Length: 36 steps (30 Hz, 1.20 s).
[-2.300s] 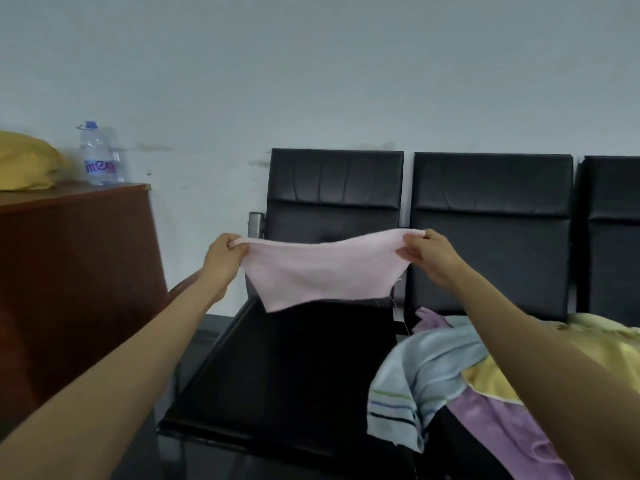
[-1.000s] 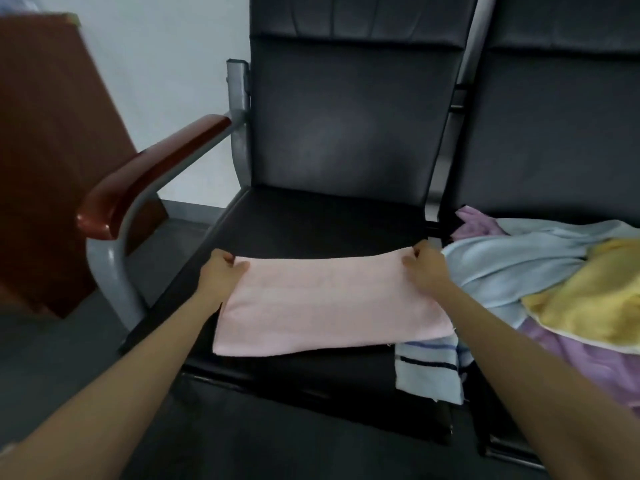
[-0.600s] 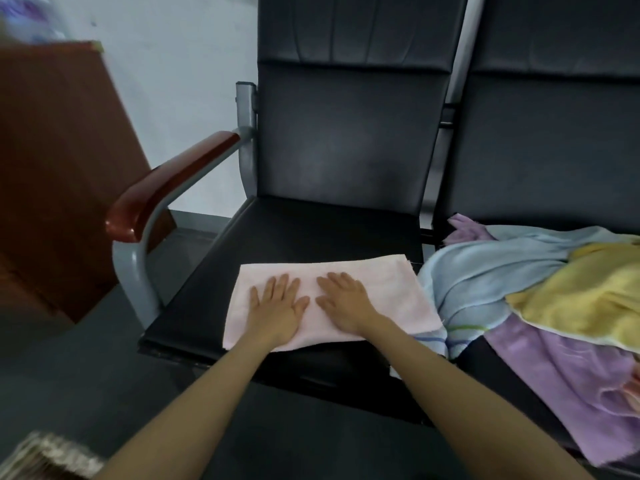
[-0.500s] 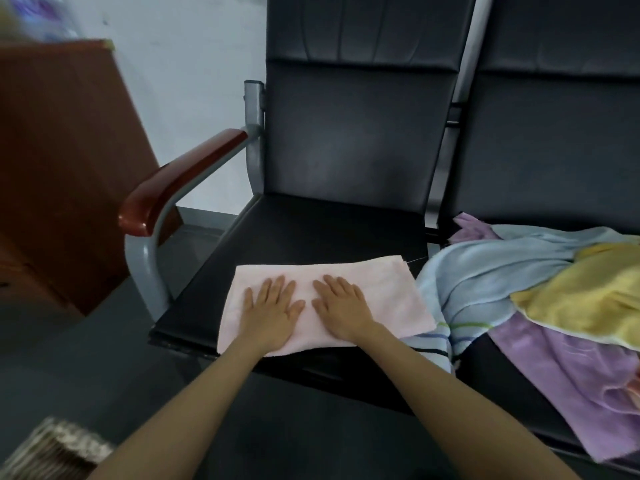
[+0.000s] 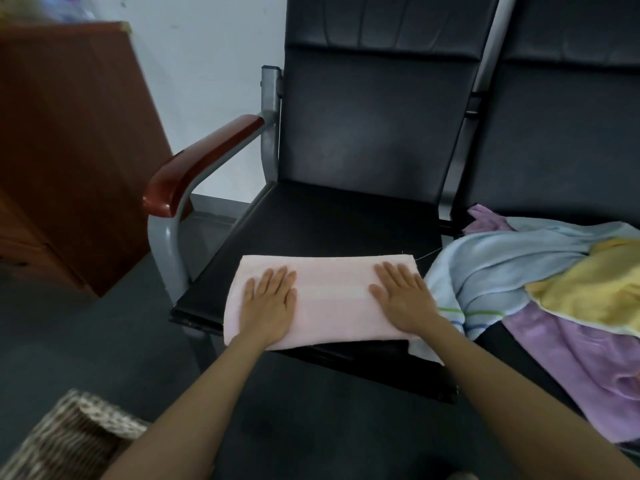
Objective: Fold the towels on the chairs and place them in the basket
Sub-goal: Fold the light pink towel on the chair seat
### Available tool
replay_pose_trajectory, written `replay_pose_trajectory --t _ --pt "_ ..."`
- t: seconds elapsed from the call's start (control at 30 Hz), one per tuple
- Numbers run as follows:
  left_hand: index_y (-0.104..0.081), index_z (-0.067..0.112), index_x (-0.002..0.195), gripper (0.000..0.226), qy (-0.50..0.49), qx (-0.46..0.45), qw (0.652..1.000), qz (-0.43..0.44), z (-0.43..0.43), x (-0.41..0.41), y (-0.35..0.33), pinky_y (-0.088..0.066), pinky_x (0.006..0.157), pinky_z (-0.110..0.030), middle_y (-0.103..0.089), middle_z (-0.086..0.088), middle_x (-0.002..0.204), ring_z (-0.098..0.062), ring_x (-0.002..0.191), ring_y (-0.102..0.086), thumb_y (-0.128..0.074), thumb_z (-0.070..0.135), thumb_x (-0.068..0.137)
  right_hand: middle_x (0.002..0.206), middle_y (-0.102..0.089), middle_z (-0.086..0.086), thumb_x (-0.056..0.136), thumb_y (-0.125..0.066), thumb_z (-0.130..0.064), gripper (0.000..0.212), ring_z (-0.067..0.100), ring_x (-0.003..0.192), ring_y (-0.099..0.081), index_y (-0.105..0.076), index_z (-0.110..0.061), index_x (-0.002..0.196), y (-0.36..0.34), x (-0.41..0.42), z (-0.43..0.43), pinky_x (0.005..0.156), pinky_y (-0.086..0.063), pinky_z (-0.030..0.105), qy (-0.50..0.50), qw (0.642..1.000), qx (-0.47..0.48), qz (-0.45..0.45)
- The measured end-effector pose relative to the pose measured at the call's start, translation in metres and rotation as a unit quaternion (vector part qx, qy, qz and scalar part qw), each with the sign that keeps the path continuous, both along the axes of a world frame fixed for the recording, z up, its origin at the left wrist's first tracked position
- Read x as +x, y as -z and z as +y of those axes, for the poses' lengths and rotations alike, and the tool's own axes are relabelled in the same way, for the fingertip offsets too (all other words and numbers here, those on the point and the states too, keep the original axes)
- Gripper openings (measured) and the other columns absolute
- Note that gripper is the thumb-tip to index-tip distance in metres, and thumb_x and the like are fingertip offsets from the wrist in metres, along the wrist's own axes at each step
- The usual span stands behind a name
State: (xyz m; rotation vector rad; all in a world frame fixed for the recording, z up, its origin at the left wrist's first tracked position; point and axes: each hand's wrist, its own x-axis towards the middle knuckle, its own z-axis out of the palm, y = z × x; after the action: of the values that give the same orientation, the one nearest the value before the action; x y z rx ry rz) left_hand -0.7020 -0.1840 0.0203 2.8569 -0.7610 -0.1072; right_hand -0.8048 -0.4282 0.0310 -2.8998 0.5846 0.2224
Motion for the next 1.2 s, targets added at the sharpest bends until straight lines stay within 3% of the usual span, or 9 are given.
replay_pose_trajectory --t 0.13,0.23,0.37,0.47,0.6,0.8,1.0,1.07,1.2 --pt "-0.02 0.026 0.151 0.048 0.003 -0.062 0.998 -0.02 0.001 0.003 0.005 0.002 0.119 -0.034 -0.012 0.008 0.159 -0.012 0.146 -0.006 -0.017 0.031 0.103 0.16 0.01 -0.01 0.099 -0.01 -0.054 0.059 0.014 0.147 0.012 0.003 -0.032 0.152 0.002 -0.014 -0.015 0.118 0.004 0.045 0.045 0.999 0.019 -0.005" --pt "-0.037 0.01 0.144 0.044 -0.075 -0.148 0.985 -0.05 0.005 0.006 0.002 -0.014 0.117 -0.035 -0.033 -0.006 0.152 -0.021 0.14 -0.027 -0.028 0.021 0.102 0.16 0.01 -0.01 0.098 -0.009 -0.054 0.059 0.015 0.146 0.012 0.003 -0.033 0.152 0.002 -0.014 -0.013 0.117 0.005 0.048 0.049 0.999 0.014 -0.011" --pt "-0.039 0.004 0.134 0.053 -0.258 -0.102 0.96 -0.03 0.016 0.006 -0.012 -0.023 0.104 -0.042 -0.034 -0.016 0.14 -0.033 0.126 -0.031 -0.04 0.042 0.098 0.16 0.009 -0.011 0.098 -0.01 -0.054 0.059 0.014 0.146 0.012 0.002 -0.033 0.152 0.003 -0.016 -0.014 0.117 0.005 0.049 0.052 0.998 0.016 -0.021" --pt "-0.047 0.003 0.125 0.059 -0.303 -0.08 0.949 0.032 0.026 0.011 -0.024 -0.022 0.104 -0.041 -0.032 -0.017 0.136 -0.034 0.123 -0.029 -0.046 0.053 0.093 0.16 0.008 -0.011 0.098 -0.011 -0.054 0.059 0.013 0.146 0.011 0.001 -0.033 0.152 0.003 -0.016 -0.014 0.117 0.005 0.049 0.052 0.998 0.019 -0.025" --pt "-0.056 0.008 0.113 0.046 -0.284 -0.071 0.955 0.055 0.031 0.014 -0.031 -0.024 0.1 -0.04 -0.04 -0.013 0.13 -0.032 0.121 -0.032 -0.048 0.049 0.093 0.159 0.009 -0.011 0.098 -0.01 -0.054 0.059 0.013 0.146 0.012 0.002 -0.033 0.152 0.002 -0.017 -0.012 0.115 0.008 0.051 0.055 0.998 0.016 -0.02" --pt "-0.044 0.007 0.109 0.026 -0.206 -0.237 0.946 0.081 0.041 0.006 -0.042 -0.041 0.071 -0.037 -0.061 -0.014 0.104 -0.03 0.09 -0.057 -0.05 0.029 0.096 0.159 0.01 -0.01 0.098 -0.01 -0.054 0.059 0.014 0.146 0.012 0.004 -0.033 0.152 -0.002 -0.016 -0.01 0.114 0.01 0.053 0.061 0.998 0.006 -0.004" --pt "-0.035 0.019 0.142 0.052 -0.162 -0.389 0.889 0.18 0.052 0.004 -0.052 -0.038 0.09 -0.028 -0.048 -0.008 0.132 -0.021 0.109 -0.048 -0.054 0.013 0.094 0.159 0.011 -0.01 0.098 -0.009 -0.056 0.061 0.016 0.146 0.015 0.005 -0.032 0.152 -0.003 -0.014 -0.005 0.114 0.011 0.054 0.069 0.997 -0.011 0.013" --pt "-0.047 0.022 0.137 0.043 -0.129 -0.408 0.888 0.169 0.054 0.005 -0.057 -0.032 0.099 -0.023 -0.05 -0.002 0.136 -0.018 0.124 -0.045 -0.051 0.011 0.095 0.16 0.01 -0.009 0.098 -0.009 -0.054 0.06 0.017 0.146 0.016 0.004 -0.031 0.152 -0.003 -0.015 -0.003 0.114 0.011 0.054 0.073 0.997 -0.021 0.011" --pt "-0.059 0.024 0.127 0.034 -0.107 -0.469 0.858 0.181 0.045 0.001 -0.085 -0.032 0.103 -0.023 -0.052 0.006 0.136 -0.011 0.125 -0.046 -0.051 0.015 0.095 0.16 0.005 -0.005 0.1 -0.007 -0.049 0.059 0.018 0.145 0.018 0.002 -0.025 0.153 -0.003 -0.013 0.014 0.113 0.014 0.057 0.061 0.997 -0.052 0.011"
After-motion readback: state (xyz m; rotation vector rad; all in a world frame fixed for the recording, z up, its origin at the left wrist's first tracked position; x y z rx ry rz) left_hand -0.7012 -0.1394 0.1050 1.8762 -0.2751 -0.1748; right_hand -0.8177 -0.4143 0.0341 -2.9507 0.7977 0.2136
